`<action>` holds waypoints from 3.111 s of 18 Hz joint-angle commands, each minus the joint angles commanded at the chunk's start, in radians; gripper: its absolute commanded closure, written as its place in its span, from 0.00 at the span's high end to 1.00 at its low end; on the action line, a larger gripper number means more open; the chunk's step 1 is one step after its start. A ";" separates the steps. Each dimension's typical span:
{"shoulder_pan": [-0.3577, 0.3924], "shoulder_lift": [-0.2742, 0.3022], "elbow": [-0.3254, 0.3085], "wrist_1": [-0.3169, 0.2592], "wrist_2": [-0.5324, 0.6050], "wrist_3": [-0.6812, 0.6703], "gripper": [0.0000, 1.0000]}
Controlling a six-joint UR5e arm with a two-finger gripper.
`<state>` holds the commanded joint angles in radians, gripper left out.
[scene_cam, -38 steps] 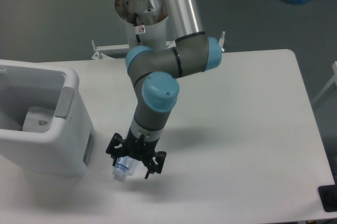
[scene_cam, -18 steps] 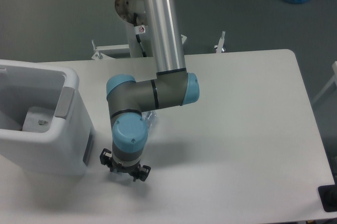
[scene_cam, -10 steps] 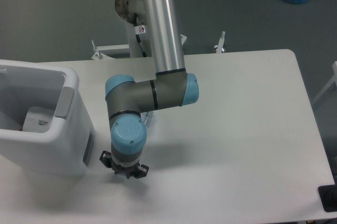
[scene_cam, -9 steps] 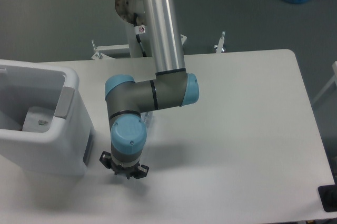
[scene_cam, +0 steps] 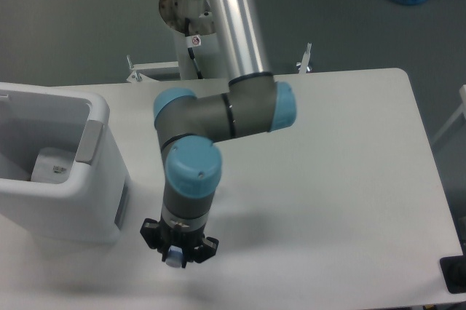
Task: Place the trash in the trash can
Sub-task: 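Lift the bottle and swing it over the white bin, then lower the bottle into the bin and open the gripper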
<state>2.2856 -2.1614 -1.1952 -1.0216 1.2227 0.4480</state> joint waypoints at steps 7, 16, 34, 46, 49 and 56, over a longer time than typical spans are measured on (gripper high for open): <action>0.110 0.083 0.080 0.008 -0.270 -0.035 0.00; 0.152 0.219 0.094 0.021 -0.566 -0.331 0.04; -0.097 0.244 -0.041 0.155 -0.589 -0.396 0.05; -0.109 0.327 -0.201 0.161 -0.589 -0.141 0.87; -0.098 0.339 -0.227 0.160 -0.589 -0.141 1.00; 0.070 0.387 -0.262 0.158 -0.588 -0.115 1.00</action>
<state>2.3559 -1.7748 -1.4573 -0.8636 0.6351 0.3327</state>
